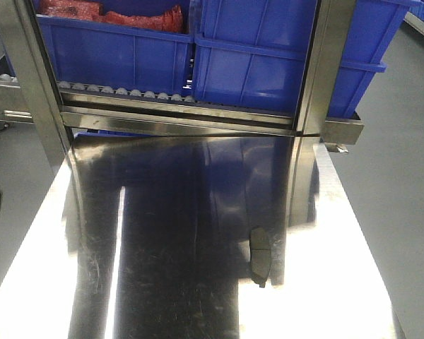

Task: Move and align brake pads A on conveyor
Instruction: 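Lift the grasped brake pad with the left gripper off the table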

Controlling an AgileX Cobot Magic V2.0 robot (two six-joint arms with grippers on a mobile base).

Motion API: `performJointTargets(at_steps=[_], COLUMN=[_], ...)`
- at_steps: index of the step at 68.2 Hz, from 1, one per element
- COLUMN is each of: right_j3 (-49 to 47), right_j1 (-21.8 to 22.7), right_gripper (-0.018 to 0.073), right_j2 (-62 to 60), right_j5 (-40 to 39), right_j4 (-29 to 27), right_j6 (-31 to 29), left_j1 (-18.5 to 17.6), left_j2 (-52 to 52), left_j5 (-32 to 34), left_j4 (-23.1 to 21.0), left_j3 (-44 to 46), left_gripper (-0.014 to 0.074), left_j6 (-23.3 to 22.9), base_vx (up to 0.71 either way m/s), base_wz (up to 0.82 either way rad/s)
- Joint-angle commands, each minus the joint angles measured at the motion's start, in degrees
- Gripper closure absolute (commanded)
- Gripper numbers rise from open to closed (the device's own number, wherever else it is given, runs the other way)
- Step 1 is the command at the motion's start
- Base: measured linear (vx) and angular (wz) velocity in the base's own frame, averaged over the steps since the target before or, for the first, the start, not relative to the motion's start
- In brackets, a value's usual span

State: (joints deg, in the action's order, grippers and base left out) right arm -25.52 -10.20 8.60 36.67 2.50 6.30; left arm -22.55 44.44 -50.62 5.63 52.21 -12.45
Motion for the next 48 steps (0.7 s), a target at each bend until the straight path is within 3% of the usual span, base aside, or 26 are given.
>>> performJointTargets(at_steps=[1,25,48], right_j3=[-1.5,-1.5,-1.5], right_j1=[0.4,0.4,0.4], right_gripper=[0.012,0.012,0.012], right_j2=[1.2,1.2,1.2], right_j5=[-4.1,-4.1,-4.1], right_j4=[0.4,0.4,0.4], right_j6=[-0.4,-0.4,-0.4], left_j1=[-0.3,-0.3,-0.3], left_j2=[-7.1,-25.2,-26.1], left_j5=[8.8,15.6,16.9], left_j4=[1.3,1.8,0.2], left_j3=[-4.7,-21.3,-22.3], left_gripper=[0.0603,0.0603,0.0603], left_j6=[-0.6,-0.5,-0.6], base_vx=[0.0,0.0,0.0], base_wz=[0.0,0.0,0.0])
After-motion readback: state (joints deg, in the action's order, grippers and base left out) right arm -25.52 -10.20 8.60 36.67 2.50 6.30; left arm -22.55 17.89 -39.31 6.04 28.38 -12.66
